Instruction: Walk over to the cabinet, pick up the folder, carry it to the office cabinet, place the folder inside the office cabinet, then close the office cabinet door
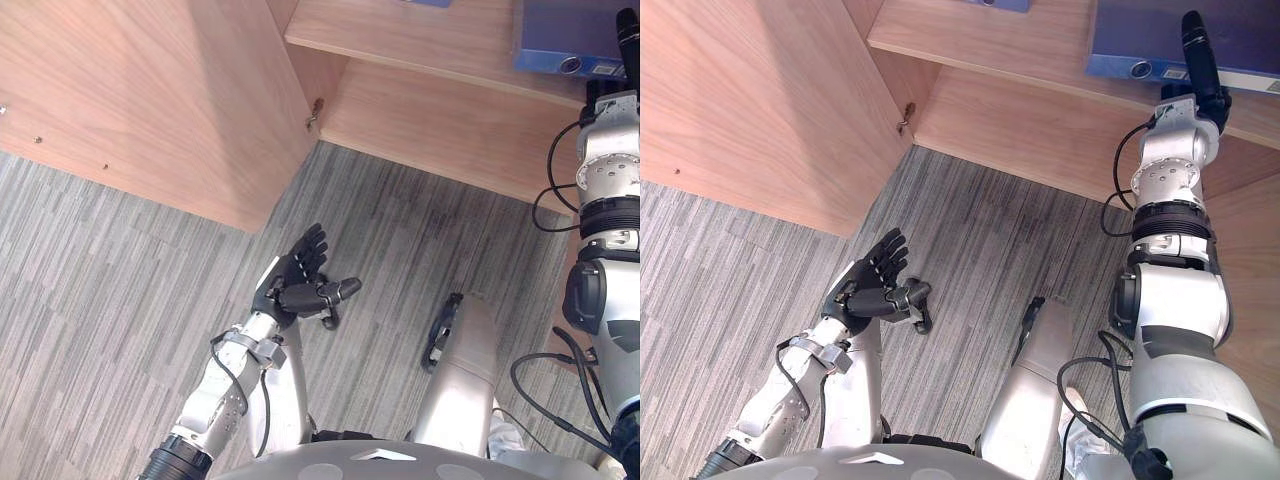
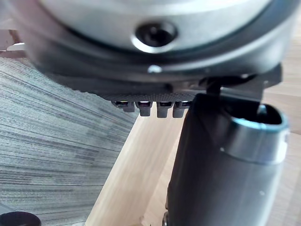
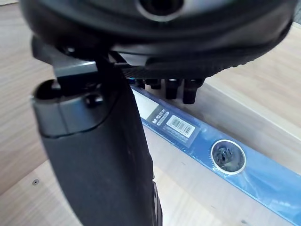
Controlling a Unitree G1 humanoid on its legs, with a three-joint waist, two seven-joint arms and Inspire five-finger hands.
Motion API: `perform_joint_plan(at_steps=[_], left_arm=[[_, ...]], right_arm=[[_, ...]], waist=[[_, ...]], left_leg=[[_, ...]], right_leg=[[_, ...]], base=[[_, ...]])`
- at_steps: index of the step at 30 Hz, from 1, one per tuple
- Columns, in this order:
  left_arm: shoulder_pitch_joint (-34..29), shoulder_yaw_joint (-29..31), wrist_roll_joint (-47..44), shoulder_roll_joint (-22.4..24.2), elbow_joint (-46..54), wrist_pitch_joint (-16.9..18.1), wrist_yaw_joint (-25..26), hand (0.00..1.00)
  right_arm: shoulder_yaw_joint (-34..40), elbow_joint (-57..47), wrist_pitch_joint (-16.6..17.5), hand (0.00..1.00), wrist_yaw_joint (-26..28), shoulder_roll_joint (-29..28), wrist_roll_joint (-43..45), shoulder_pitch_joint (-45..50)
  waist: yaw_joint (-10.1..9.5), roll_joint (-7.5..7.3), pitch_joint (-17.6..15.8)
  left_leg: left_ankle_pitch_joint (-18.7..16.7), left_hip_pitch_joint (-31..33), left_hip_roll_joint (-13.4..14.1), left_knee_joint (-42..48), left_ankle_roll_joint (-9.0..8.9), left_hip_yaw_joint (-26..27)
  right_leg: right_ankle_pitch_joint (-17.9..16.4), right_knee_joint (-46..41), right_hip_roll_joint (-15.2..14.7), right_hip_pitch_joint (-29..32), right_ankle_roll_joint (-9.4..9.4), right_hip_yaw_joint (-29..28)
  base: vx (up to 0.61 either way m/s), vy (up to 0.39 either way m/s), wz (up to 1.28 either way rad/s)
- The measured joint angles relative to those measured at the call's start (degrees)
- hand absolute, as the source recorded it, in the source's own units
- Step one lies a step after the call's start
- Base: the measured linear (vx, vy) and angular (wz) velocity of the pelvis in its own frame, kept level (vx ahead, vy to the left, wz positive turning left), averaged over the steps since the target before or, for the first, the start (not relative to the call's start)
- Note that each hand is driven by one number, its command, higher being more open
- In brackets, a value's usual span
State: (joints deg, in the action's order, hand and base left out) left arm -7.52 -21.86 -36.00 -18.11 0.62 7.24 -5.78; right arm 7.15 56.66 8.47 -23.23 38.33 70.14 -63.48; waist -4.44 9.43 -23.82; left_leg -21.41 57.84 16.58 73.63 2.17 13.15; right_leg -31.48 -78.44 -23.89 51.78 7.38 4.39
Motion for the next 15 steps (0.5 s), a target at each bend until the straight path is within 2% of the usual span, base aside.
perform_joint_plan(at_steps=[15], left_arm=[[-0.03, -0.35, -0.08, -0.04, -0.02, -0.11, -0.76, 1.00]], right_arm=[[-1.09, 0.00, -0.68, 1.00, 0.42, 0.13, 0.01, -1.05]], waist=[[0.06, -0.02, -0.01]], left_leg=[[0.04, 1.04, 0.14, 0.82, 0.07, -0.19]], right_leg=[[-0.02, -0.81, 0.08, 1.09, -0.04, -0.28]], base=[[0.00, 0.000, 0.00]])
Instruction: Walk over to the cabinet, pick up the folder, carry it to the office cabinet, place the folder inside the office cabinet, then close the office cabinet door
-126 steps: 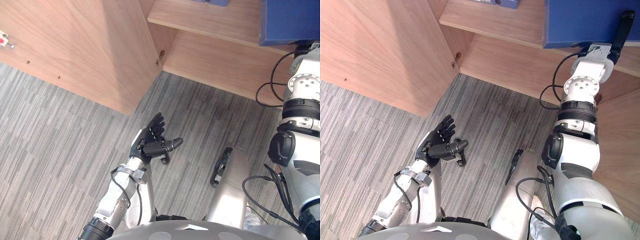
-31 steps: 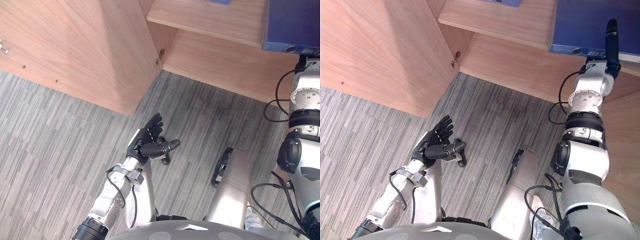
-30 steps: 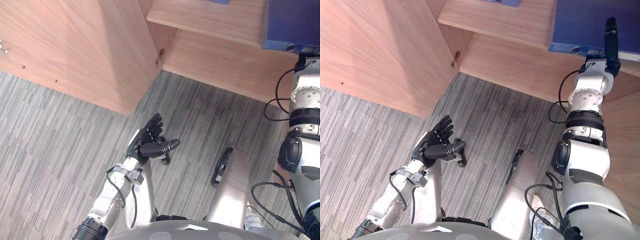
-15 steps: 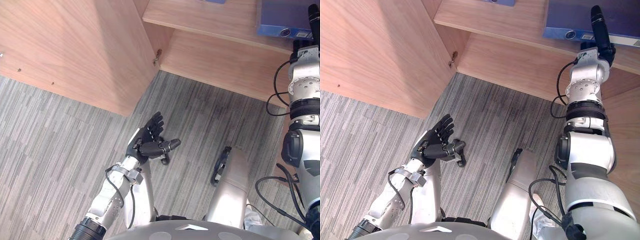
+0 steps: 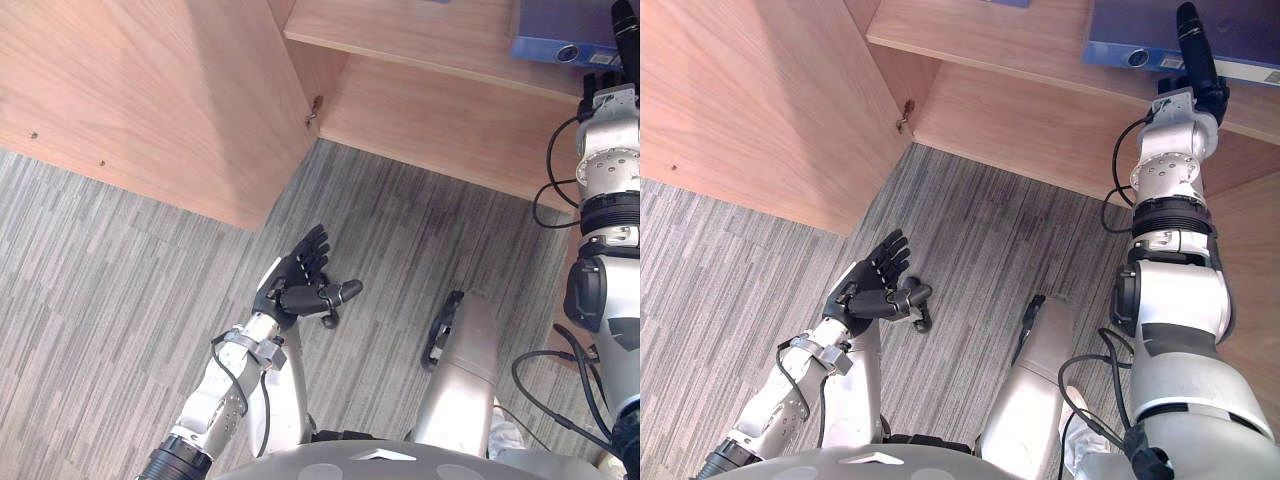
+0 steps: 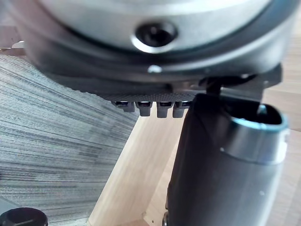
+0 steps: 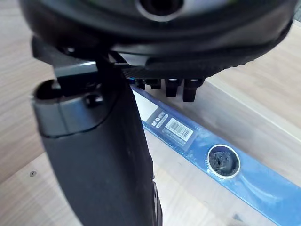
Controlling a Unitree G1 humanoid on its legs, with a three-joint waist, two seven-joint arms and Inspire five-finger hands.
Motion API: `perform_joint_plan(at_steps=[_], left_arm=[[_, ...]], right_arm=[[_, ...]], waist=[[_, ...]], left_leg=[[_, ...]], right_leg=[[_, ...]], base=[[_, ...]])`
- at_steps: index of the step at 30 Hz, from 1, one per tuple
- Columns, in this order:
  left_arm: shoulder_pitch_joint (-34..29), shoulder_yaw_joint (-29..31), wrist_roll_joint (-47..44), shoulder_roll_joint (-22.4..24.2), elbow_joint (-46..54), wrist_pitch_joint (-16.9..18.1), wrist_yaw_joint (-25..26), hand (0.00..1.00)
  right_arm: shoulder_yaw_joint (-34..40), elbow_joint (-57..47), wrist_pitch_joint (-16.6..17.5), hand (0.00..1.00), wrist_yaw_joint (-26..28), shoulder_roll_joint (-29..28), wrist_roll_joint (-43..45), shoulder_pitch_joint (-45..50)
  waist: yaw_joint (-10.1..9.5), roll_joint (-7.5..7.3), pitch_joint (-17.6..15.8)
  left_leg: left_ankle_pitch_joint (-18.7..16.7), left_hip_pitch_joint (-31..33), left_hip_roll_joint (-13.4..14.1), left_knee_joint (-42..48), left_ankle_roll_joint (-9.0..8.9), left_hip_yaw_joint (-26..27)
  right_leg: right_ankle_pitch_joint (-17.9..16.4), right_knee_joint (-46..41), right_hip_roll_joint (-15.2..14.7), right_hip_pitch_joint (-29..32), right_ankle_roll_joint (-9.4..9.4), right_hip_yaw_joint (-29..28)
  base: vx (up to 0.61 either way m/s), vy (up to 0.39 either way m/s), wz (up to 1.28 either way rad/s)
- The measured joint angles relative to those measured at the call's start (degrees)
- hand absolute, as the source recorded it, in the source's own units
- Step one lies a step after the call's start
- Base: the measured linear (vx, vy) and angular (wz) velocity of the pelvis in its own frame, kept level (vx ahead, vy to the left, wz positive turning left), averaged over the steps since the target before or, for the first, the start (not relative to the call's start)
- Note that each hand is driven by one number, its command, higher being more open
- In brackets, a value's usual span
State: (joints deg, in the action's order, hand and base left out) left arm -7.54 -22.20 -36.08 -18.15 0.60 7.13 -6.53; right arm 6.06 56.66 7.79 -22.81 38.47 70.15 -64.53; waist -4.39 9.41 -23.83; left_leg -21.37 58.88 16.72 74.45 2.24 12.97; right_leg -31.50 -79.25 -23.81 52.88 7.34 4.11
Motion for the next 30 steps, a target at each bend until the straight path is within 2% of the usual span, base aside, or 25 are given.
perform_joint_plan(at_steps=[11, 22, 27, 28, 30], left_arm=[[-0.18, -3.03, 0.12, -2.28, -0.67, -0.81, -1.24, 1.00], [-0.22, -6.43, 0.28, -3.88, -2.46, -1.14, -2.45, 1.00], [-0.27, -7.55, 0.29, -4.96, -2.49, -1.22, -3.53, 1.00], [-0.26, -8.07, 0.29, -5.02, -2.49, -1.22, -3.60, 1.00], [-0.27, -8.64, 0.29, -5.07, -2.49, -1.23, -3.65, 1.00]], right_arm=[[2.35, 0.75, -0.24, 1.00, 1.80, -3.27, -0.60, 1.05], [4.67, 3.59, -3.61, 1.00, 6.60, -3.52, -6.90, 4.33], [7.20, 3.97, -3.59, 1.00, 7.81, -5.12, -6.90, 6.47], [10.42, 7.93, -6.48, 1.00, 8.04, -8.48, -6.87, 9.92], [11.39, 8.99, -8.10, 1.00, 7.58, -11.16, -6.87, 12.00]], waist=[[0.17, -0.04, -0.02], [0.41, -0.11, -0.01], [0.39, -0.83, 0.10], [-0.03, -0.94, 0.11], [-0.18, -0.96, 0.09]], left_leg=[[-0.17, -2.35, 0.87, -1.45, -0.34, 0.35], [-0.21, -3.64, 0.96, -2.38, -0.52, 0.72], [-0.18, -4.20, 0.95, -2.71, -0.58, 0.93], [-0.22, -4.71, 0.85, -3.20, -0.69, 1.04], [-0.16, -4.73, 0.81, -3.42, -0.71, 1.14]], right_leg=[[0.52, 2.21, 1.14, -2.05, -0.04, 0.18], [0.95, 3.35, 1.67, -2.95, 0.12, 0.15], [0.97, 3.49, 1.71, -3.18, 0.08, 0.05], [0.99, 4.03, 1.71, -3.68, 0.09, 0.18], [1.01, 4.25, 1.68, -3.69, 0.10, 0.24]], base=[[0.01, 0.009, -0.05], [0.01, 0.011, -0.02], [0.00, 0.011, 0.00], [0.01, 0.052, 0.00], [0.01, 0.028, 0.00]])
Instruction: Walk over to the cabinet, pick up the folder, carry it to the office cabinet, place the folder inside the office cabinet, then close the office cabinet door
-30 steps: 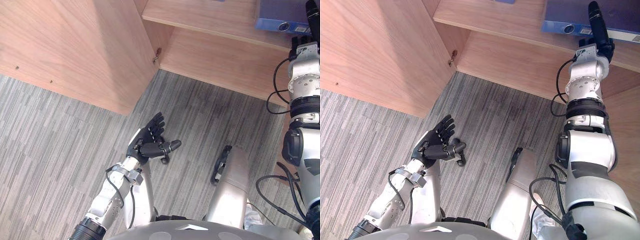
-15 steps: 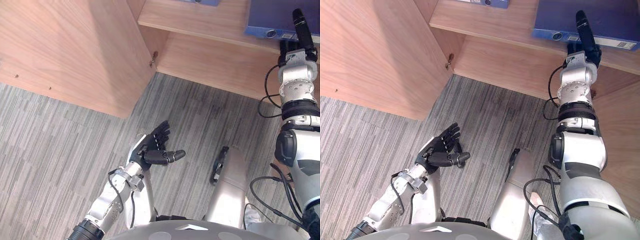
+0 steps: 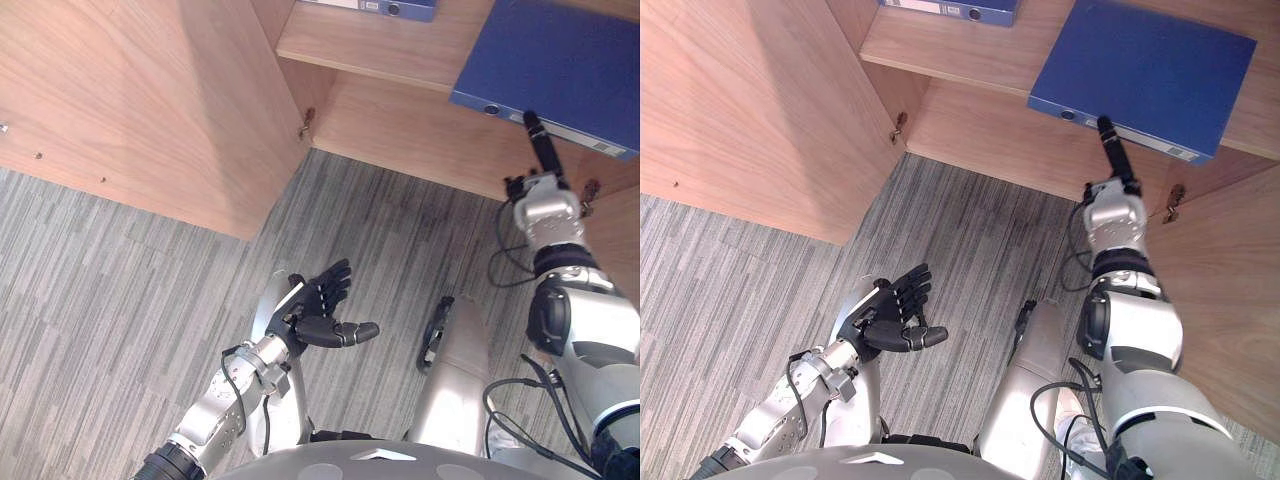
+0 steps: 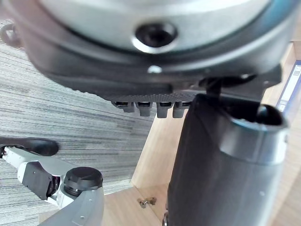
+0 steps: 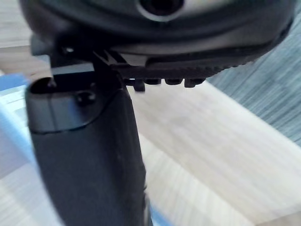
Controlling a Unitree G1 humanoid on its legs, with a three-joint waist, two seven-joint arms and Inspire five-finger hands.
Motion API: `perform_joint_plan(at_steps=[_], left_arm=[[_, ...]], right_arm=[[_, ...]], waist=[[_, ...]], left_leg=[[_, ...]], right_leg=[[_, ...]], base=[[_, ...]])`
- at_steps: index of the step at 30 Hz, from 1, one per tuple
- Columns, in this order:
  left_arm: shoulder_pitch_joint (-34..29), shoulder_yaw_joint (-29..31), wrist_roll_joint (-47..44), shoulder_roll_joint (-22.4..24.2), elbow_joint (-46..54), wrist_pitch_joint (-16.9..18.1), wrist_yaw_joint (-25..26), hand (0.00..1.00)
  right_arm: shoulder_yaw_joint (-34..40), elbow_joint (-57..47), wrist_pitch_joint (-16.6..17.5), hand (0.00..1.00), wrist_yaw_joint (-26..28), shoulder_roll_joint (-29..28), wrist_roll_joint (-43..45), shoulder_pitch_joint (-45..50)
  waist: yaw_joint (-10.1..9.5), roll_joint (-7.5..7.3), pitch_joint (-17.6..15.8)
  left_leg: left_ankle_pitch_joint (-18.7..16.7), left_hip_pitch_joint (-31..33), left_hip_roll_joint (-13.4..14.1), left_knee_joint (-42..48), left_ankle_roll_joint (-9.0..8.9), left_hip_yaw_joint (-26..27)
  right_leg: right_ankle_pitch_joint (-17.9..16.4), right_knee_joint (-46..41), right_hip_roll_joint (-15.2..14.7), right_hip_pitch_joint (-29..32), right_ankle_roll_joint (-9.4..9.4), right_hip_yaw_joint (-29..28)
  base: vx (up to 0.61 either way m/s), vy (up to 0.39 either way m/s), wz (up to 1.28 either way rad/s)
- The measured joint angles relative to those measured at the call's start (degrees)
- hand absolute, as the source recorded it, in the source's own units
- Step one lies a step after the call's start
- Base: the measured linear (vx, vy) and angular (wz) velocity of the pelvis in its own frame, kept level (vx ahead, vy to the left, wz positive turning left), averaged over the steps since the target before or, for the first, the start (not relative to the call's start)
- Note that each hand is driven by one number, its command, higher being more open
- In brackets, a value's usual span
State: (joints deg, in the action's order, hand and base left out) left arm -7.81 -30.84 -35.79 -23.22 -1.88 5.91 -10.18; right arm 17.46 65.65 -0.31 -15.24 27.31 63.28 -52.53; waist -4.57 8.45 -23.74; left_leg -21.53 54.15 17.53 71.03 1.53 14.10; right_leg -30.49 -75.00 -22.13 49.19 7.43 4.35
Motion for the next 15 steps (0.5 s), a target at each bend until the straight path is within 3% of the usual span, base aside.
perform_joint_plan(at_steps=[10, 15], left_arm=[[0.00, 0.31, -0.02, 0.00, -0.01, 0.00, -0.08, 1.00], [-0.07, 0.38, -0.01, 0.02, -0.28, 0.00, -0.08, 1.00]], right_arm=[[-0.51, 0.54, -1.36, 1.00, -0.35, -2.00, 0.00, 1.32], [-5.80, -0.87, -0.22, 1.00, -0.31, -0.34, -0.01, -0.83]], waist=[[-0.19, -0.14, -0.09], [-0.09, -0.27, -0.18]], left_leg=[[-0.01, 0.03, -0.04, 0.11, 0.02, 0.02], [-0.06, 0.52, 0.14, 0.56, 0.15, -0.06]], right_leg=[[0.05, 0.06, -0.20, -0.13, 0.05, 0.04], [0.25, 0.00, -0.05, 0.22, 0.15, -0.02]], base=[[0.00, 0.000, 0.00], [0.00, 0.000, 0.00]])
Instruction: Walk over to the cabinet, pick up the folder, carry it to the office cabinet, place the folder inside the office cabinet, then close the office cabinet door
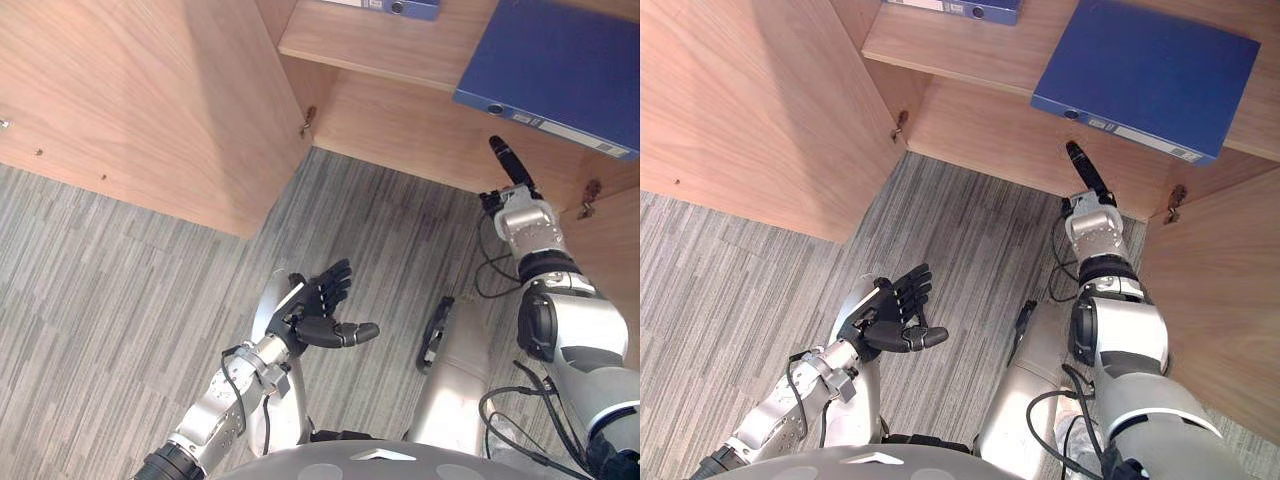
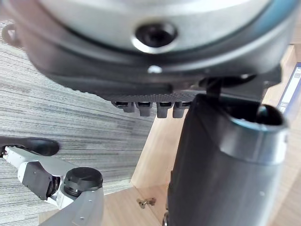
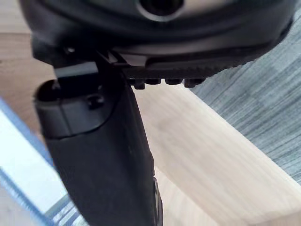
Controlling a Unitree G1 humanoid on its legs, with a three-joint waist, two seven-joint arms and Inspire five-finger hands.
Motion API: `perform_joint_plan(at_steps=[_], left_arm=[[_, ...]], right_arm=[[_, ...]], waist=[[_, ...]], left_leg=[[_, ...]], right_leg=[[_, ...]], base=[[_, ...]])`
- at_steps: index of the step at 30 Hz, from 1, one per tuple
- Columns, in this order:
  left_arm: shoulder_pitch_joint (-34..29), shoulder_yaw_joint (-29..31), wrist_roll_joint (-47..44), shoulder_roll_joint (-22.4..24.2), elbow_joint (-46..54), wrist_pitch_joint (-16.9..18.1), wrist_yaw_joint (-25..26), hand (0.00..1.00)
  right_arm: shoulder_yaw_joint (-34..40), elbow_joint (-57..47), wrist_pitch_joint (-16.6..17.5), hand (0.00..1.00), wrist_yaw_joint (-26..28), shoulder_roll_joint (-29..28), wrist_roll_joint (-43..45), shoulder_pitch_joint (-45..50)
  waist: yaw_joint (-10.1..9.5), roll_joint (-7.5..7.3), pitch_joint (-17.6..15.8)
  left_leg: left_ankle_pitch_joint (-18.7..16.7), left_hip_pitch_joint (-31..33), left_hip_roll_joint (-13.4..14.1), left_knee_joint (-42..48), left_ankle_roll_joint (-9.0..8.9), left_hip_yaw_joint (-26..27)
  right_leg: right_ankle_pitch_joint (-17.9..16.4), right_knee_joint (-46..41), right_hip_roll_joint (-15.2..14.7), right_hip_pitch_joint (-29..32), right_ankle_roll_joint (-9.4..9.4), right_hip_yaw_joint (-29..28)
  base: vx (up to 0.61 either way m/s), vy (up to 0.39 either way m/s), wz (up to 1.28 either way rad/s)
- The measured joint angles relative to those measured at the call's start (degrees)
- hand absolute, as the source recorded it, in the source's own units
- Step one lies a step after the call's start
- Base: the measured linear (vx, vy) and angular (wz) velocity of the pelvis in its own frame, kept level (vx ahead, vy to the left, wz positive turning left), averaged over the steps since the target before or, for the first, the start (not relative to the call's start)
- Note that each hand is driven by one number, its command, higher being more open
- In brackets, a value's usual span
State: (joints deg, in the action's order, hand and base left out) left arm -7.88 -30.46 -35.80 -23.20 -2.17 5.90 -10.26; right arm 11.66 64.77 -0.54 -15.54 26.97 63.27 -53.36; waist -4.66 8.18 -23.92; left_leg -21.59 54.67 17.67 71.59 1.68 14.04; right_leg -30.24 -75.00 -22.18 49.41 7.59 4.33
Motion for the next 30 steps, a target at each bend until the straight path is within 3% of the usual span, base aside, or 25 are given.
perform_joint_plan(at_steps=[8, 13, 18, 26, 30], left_arm=[[-0.04, 0.79, 0.55, 0.03, -0.67, -0.01, 0.00, 1.00], [-0.06, 2.36, 0.55, 0.05, -1.53, 0.06, 0.00, 1.00], [-0.75, 3.95, 0.70, 0.23, -3.49, 0.21, -0.20, 1.00], [-0.92, 7.11, 2.30, 2.20, -7.37, 0.53, -0.53, 1.00], [-1.56, 8.85, 3.74, 3.13, -9.48, 0.44, -0.51, 1.00]], right_arm=[[-1.12, -0.44, 0.53, 1.00, 1.30, -1.82, -2.40, 0.01], [-1.06, -0.46, 0.89, 1.00, 1.95, -6.35, -5.52, 6.10], [-1.09, -1.11, 0.88, 1.00, 3.49, -11.36, -7.71, 12.66], [-0.99, -5.70, 0.99, 1.00, 5.55, -14.23, -10.58, 20.09], [-0.88, -8.67, 1.09, 1.00, 6.36, -16.24, -11.36, 23.88]], waist=[[0.21, -0.46, -0.29], [0.30, -1.22, -0.74], [0.43, -1.96, -0.92], [1.10, -3.31, -0.93], [1.75, -3.97, -0.73]], left_leg=[[-0.09, -0.03, 0.08, 0.24, 0.05, -0.15], [-0.13, -0.48, 0.14, 0.13, -0.01, -0.20], [-0.15, -4.00, 0.14, -2.03, -0.19, 0.69], [0.40, -9.42, -0.07, -6.45, 0.00, 2.58], [2.59, -13.73, -1.12, -12.41, 0.01, 4.01]], right_leg=[[0.06, -0.02, 0.15, -0.20, 0.12, 0.01], [0.17, 0.33, 0.30, -0.76, 0.19, 0.01], [0.92, 2.77, 0.65, -3.83, 0.24, -0.02], [3.31, 8.49, 1.31, -8.68, 0.88, 0.19], [5.73, 14.37, 1.56, -12.67, 0.71, 1.42]], base=[[0.00, 0.000, 0.00], [0.00, 0.000, 0.00], [0.01, 0.017, -0.05], [0.03, 0.056, -0.07], [0.01, 0.015, -0.03]])
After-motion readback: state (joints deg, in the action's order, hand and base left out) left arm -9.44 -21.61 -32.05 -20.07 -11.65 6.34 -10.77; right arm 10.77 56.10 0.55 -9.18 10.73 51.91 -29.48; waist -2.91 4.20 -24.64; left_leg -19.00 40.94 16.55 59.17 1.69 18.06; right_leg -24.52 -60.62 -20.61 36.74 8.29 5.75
